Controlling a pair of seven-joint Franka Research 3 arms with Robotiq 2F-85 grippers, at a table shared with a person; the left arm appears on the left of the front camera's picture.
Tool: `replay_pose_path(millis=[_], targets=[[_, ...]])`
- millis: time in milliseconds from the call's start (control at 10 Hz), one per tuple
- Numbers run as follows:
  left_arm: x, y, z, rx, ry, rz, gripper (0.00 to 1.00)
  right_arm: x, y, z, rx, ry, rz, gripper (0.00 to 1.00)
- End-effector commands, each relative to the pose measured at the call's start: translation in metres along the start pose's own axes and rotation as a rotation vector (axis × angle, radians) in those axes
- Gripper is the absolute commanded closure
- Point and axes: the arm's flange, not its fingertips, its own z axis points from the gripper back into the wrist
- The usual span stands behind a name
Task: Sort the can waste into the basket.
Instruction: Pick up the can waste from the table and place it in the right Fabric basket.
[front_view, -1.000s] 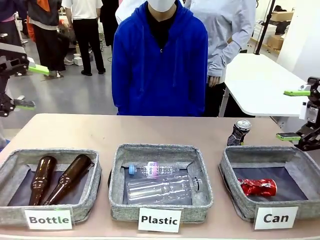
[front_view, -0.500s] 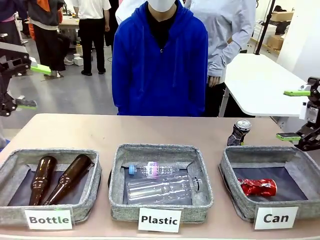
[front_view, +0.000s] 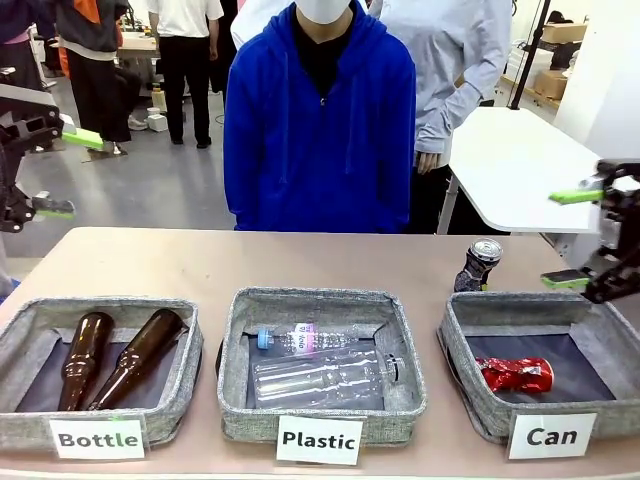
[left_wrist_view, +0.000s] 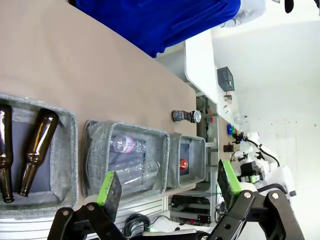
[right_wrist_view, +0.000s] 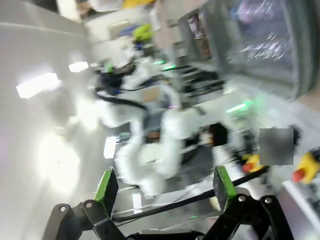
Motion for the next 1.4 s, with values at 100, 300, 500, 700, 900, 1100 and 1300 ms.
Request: replay_pose_path(millis=[100,300,500,700,900,1100,1300], targets=[[-0.002,0.003,0.003,0.015,-0.001,0.017,0.00,0.123,-0.002,0.053,-0.337,-0.076,0.500,0.00],[-0.002,0.003,0.003,0.015,-0.001,0.017,0.00,0.158,-0.022,0.078,-0.624,-0.205,0.763,0.00],[-0.002,0.003,0.003,0.015,-0.001,0.017,0.00,0.152,-0.026,0.100,-0.669,-0.386,0.677,0.00],[-0.002,0.003,0.003,0.015,-0.001,0.017,0.00,0.168,-0.026,0.094,-0.597,-0.068,0.627,0.00],[-0.002,0.003,0.003,0.015,-0.001,0.017,0.00,0.169,-0.030,0.109,-0.643,-0.149,0.663,0.00],[-0.002,0.003,0.003,0.015,-0.001,0.017,0.00,0.202,-0.047,0.162,-0.415,-0.222,1.059,0.00],[-0.002,0.003,0.003,0.015,-0.001,0.017,0.00,0.221,-0.070,0.176,-0.231,-0.123,1.428,0.00]])
